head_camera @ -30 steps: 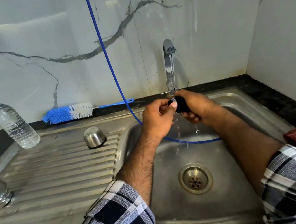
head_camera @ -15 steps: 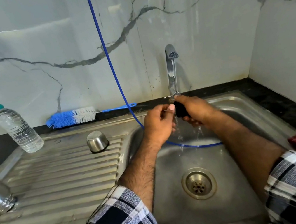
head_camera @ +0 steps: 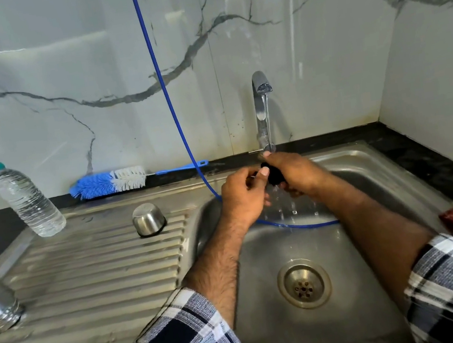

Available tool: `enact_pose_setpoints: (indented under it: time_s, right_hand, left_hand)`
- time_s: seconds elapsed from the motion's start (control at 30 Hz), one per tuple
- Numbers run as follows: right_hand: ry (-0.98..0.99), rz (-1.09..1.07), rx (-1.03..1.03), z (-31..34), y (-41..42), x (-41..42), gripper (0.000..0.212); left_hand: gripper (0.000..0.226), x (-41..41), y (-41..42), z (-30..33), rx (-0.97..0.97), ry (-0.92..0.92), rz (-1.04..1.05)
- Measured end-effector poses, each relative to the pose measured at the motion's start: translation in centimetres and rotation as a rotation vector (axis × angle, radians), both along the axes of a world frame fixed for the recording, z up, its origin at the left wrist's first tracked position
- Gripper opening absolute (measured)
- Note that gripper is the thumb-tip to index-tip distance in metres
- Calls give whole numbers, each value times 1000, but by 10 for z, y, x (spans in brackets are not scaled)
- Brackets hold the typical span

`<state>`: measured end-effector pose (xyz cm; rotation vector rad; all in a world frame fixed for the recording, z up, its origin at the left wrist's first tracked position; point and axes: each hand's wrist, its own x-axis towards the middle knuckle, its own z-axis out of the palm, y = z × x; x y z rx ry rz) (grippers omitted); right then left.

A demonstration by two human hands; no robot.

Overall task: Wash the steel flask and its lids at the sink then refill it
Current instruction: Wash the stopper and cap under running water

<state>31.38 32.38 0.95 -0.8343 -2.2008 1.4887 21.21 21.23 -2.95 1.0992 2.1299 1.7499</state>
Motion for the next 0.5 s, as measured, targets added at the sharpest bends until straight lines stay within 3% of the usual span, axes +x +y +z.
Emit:
enact_pose_setpoints:
  time_s: [0.1,0.2,0.3,0.37,0.5]
  right_hand:
    - [-8,-91,-48,0,0,-7,54]
    - [29,-156,-324,0,9,-2,53]
    - [102,-37,-517,-9,22,7,37]
    - [175,18,-551,-11,24,9,21]
    - [281,-20,-486,-4,19,9,22]
  left_hand:
    - [15,-4,-2,0,87,122,-1]
    - [29,0,-1,2,68,261,-16]
    - [17,-2,2,-3,87,12,-35]
    - [23,-7,-1,-8,88,-145,-45]
    - [40,-12,-4,-11,49,-105,9]
